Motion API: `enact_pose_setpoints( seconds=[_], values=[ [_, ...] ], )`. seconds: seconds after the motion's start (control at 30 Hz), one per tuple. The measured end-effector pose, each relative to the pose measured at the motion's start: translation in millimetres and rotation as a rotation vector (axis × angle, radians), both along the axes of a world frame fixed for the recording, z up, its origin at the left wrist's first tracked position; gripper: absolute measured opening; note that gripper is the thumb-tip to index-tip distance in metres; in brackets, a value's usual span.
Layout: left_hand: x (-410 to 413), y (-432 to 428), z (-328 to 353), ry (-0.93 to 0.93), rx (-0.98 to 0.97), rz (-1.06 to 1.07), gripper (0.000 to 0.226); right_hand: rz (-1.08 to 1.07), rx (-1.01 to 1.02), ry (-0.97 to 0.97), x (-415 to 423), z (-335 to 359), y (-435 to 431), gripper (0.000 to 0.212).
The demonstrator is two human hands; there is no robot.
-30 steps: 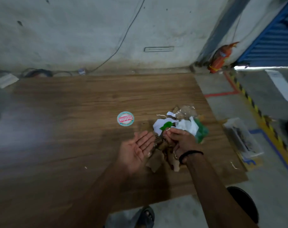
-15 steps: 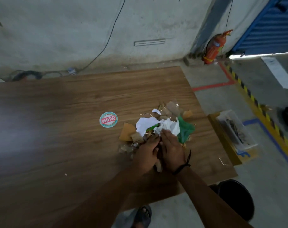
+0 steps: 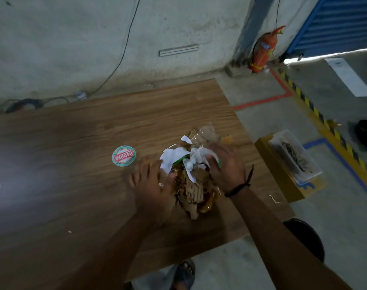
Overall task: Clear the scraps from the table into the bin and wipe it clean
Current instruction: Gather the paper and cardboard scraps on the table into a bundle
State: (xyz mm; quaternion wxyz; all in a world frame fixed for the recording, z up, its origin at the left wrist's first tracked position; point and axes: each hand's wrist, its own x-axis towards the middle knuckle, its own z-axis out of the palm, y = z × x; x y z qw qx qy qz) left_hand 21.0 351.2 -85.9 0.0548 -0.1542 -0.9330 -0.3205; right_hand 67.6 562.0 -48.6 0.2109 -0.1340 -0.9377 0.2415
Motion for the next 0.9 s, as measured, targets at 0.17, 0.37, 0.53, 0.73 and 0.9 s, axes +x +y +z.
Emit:
enact_pose_setpoints(
  seconds=[0.17,0.37,0.53,0.73,0.9],
  values=[
    [-22.2,5.8,-27.8,-0.258,0.028,-0.05,0.089,-0.228,-0.281,-0.342,-14.9,-34.3,57.7,0.088],
    [-24.0,48.1,-17.4,-0.394,0.282,-0.25,0.085,0.048,-0.254,-0.406,-21.5,-60.2,38.3,0.086],
    [-33.3,36.2,-22.2,-0.304,0.302,-0.271,0.078,0.123,-0.498,-0.217,-10.8,-53.9,31.6,0.05],
    [0.0,0.9,-4.8,-0.081,0.034,-0.151,0.1,0.062,-0.413,-0.237,-49.4,-23.1,59.2,0.08],
    [40.6,21.4,-11.1,-0.258,-0.129,-0.142,0.113,0.295,-0.065,-0.613,-102.6,-28.8,39.9,0.098]
  ],
)
